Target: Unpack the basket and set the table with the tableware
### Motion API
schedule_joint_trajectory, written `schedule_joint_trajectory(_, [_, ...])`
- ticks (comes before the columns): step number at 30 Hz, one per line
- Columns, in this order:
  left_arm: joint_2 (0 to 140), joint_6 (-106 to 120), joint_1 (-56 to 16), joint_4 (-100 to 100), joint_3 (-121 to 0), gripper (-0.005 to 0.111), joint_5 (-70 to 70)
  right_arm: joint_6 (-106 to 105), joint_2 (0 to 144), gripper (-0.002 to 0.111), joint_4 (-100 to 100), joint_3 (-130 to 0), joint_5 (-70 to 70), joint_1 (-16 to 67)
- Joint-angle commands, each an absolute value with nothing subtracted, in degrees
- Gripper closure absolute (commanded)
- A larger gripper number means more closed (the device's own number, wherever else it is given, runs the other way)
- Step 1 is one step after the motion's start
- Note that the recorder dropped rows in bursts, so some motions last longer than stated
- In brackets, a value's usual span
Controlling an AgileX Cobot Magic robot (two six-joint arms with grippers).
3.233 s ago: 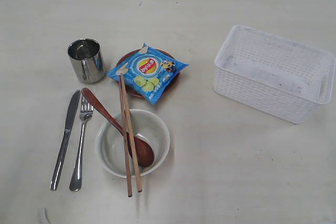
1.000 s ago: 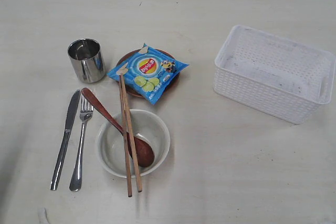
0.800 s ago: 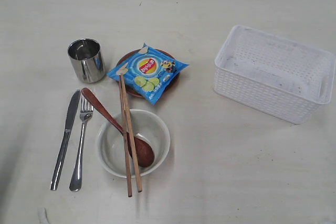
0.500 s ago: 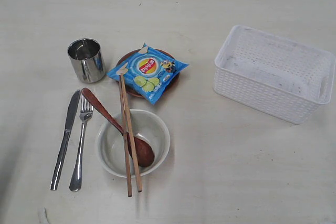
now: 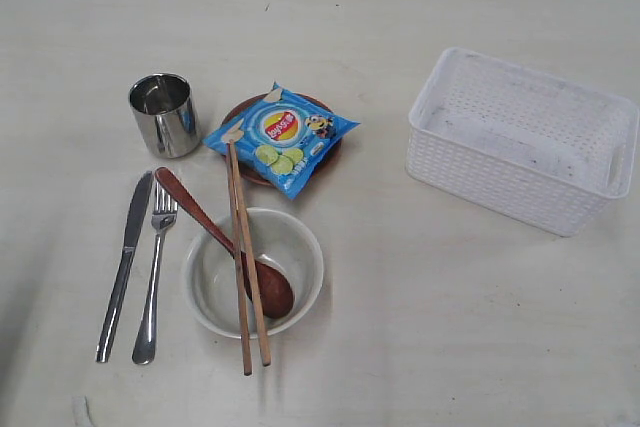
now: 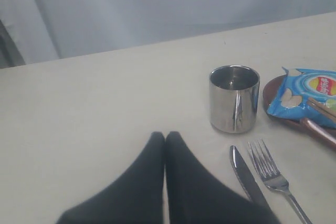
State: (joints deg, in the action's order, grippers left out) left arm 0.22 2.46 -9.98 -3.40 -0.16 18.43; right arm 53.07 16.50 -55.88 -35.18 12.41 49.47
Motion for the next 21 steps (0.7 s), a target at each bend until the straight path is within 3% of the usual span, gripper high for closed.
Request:
schedule_joint_trajectory(1, [0.0, 2.5, -9.8, -3.4, 0.0, 0.107, 18.5, 53.3, 16.3, 0.109, -55.8, -35.1, 12.5, 49.2])
schedule_joint_trajectory(9, [0.0, 2.5, -9.8, -3.4, 0.0, 0.107, 18.5, 51.1, 15.9, 0.109, -48.0, -34.0, 13.4, 49.2])
schedule_joint_trajectory(13, [0.0, 2.5, -9.8, -3.4, 0.0, 0.107, 18.5, 36.7, 13.4, 0.109, -39.7, -31.9, 17.5, 49.2])
schedule_joint_trajectory(21, [0.0, 2.5, -9.8, -3.4, 0.0, 0.107, 18.5, 4.7, 4.2, 0.109, -19.8, -21.3, 9.1, 45.6])
